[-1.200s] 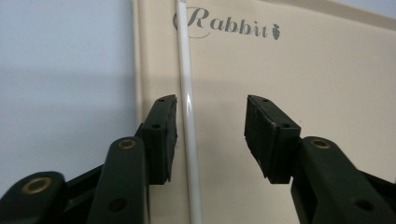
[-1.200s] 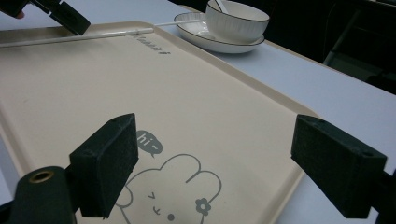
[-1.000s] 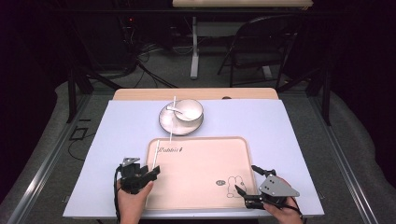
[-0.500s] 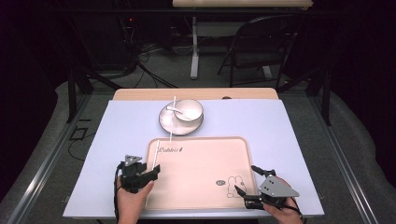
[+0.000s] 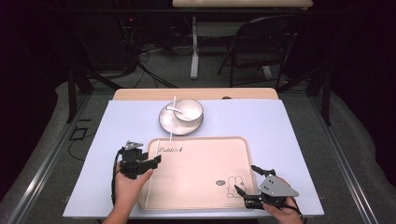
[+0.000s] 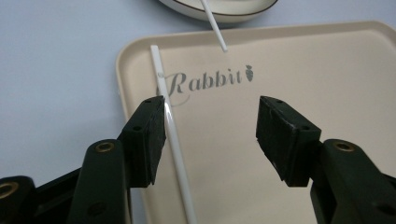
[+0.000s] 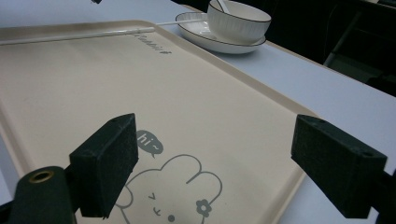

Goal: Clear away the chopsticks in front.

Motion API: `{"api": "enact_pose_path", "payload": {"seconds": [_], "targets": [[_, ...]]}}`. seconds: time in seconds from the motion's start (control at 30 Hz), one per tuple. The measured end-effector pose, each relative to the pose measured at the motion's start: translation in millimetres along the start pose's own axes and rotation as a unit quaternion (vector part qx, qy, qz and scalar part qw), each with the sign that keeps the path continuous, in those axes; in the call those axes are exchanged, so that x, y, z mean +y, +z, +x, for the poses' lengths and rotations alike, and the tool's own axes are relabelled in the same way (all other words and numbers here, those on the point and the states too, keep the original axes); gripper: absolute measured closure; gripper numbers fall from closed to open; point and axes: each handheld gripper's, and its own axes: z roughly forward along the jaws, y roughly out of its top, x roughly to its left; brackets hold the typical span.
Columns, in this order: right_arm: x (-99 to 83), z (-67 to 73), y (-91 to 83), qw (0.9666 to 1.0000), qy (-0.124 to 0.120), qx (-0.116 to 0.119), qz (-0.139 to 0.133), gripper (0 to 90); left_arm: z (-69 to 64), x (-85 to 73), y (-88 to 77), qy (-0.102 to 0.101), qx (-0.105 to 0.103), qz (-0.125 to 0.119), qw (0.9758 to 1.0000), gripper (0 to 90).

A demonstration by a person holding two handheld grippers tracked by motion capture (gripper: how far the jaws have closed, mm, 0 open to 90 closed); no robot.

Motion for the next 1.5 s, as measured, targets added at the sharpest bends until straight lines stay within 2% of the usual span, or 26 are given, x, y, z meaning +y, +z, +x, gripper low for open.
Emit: {"api": "enact_pose_path", "payload": {"seconds": [0.13, 0.33, 0.53, 0.6, 0.7, 0.77, 0.9, 1.33, 1.5], "targets": [[-0.1, -0.2, -0.1, 1.0000, 0.000, 0.000, 0.000, 14.2, 6.2, 11.6, -0.9, -0.008, -0.009, 0.002, 0.9999, 42.7], [-0.2, -0.3, 0.0, 1.0000, 0.001, 0.000, 0.000, 14.2, 17.5, 29.5, -1.7, -0.024, -0.013, 0.001, 0.9996, 44.3], [-0.3, -0.1, 0.2, 1.0000, 0.001, 0.001, 0.001, 14.2, 30.1, 41.5, 2.0, -0.040, 0.002, 0.004, 0.9992, 44.3], [-0.4, -0.3, 0.3, 1.0000, 0.002, 0.000, 0.001, 14.2, 34.7, 44.2, 4.1, -0.054, 0.002, 0.008, 0.9985, 44.4], [-0.4, -0.3, 0.3, 1.0000, 0.002, 0.000, 0.001, 14.1, 39.4, 48.6, 6.4, -0.058, 0.007, 0.012, 0.9982, 44.4], [-0.4, -0.5, 0.5, 1.0000, 0.001, 0.000, 0.001, 14.2, 41.2, 51.4, 7.4, -0.064, 0.009, 0.012, 0.9979, 44.4], [-0.4, -0.5, 0.6, 1.0000, 0.000, 0.000, 0.001, 14.1, 42.8, 58.2, 10.6, -0.061, 0.018, 0.010, 0.9979, 44.2], [-0.5, -0.5, 0.8, 1.0000, 0.000, 0.001, 0.001, 14.1, 46.3, 74.4, 25.9, -0.065, 0.018, 0.004, 0.9977, 42.3], [-0.5, -0.6, 0.8, 1.0000, 0.000, 0.002, 0.001, 14.2, 49.7, 79.2, 31.7, -0.076, 0.021, 0.000, 0.9969, 42.6]]}}
